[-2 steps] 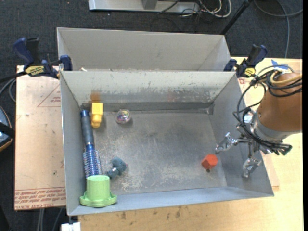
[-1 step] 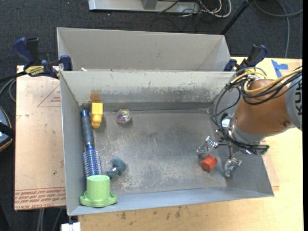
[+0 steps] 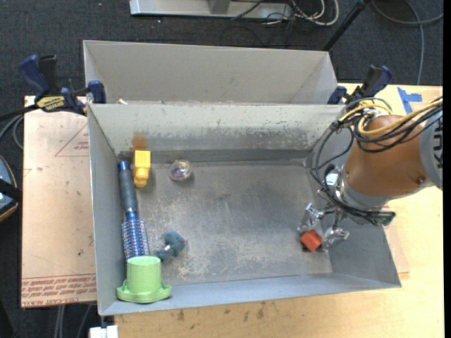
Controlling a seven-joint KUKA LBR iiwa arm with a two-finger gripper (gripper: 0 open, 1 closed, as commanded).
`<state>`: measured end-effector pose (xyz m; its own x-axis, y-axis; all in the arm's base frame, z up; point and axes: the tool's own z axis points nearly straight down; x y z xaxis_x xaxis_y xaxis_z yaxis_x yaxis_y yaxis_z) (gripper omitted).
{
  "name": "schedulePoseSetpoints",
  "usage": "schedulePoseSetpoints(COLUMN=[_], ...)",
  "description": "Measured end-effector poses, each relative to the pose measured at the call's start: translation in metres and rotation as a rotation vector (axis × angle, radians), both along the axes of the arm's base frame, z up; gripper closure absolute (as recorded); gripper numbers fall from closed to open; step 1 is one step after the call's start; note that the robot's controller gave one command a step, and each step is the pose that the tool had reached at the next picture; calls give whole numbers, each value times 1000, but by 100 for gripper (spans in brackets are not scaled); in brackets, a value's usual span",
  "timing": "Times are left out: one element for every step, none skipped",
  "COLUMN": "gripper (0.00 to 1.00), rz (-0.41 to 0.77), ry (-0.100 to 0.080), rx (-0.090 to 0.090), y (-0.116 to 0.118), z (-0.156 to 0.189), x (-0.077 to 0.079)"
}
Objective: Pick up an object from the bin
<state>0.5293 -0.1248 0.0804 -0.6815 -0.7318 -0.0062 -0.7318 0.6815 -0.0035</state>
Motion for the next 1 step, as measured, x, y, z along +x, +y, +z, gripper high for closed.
schedulePoseSetpoints(gripper=[100], rz=[37], ry=[-4], rx=[-4], y=[0], z=[176], x=[-10])
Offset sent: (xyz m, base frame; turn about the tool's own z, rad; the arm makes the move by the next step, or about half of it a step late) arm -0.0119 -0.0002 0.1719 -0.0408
